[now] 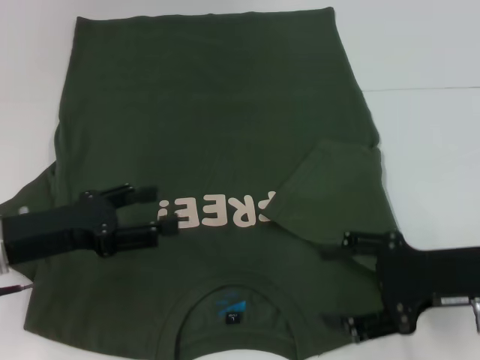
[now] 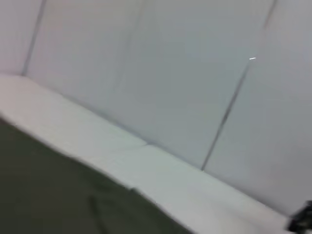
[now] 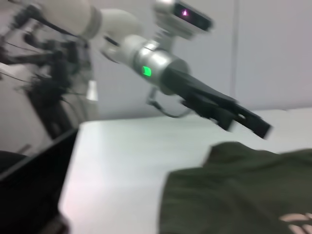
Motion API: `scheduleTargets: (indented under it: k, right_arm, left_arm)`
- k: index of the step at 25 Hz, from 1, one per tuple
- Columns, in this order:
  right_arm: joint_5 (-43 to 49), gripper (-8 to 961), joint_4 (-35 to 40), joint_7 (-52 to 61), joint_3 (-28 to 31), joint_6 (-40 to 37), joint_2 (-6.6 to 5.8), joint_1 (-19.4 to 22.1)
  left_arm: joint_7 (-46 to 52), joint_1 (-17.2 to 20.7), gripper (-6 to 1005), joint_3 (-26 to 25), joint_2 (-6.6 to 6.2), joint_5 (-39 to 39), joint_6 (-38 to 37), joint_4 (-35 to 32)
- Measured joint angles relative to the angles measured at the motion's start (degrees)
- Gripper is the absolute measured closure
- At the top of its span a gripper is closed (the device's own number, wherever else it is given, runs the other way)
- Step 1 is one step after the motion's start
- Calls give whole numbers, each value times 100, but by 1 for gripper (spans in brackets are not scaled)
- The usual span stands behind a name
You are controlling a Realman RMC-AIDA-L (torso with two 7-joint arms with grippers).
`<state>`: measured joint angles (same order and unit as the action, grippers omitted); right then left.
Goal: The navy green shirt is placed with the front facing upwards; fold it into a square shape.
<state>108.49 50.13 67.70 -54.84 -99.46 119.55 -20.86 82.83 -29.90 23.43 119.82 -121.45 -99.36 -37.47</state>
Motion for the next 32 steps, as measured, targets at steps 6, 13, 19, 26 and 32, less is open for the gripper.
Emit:
scheduleTargets:
  k: [6,13,19,26,32]
  right_arm:
    - [-2,41,-154,-222,-5,-280,26,8]
    - [-31,44,-323,-218,-46,-156,43,-120]
    - [-15,47,-533,-233,-64,-88,42,-246]
    - [-5,49,-549,-237,-179,0,42,-264]
    - [-3,50,-553,-209,-220,28,42,-289]
  left_arm:
    - [1226,470,110,-4,151,-207,378,-1238]
    - [3399,628,113,-18,185,-943,1151,-2827]
    - [4795,309,115,70,101,-2240,1373,-3379]
    - [6215,-170,117,645,-34,-3788,1480,-3370]
    - [6721,-305,120,974,-81,-4203,1556,-3271]
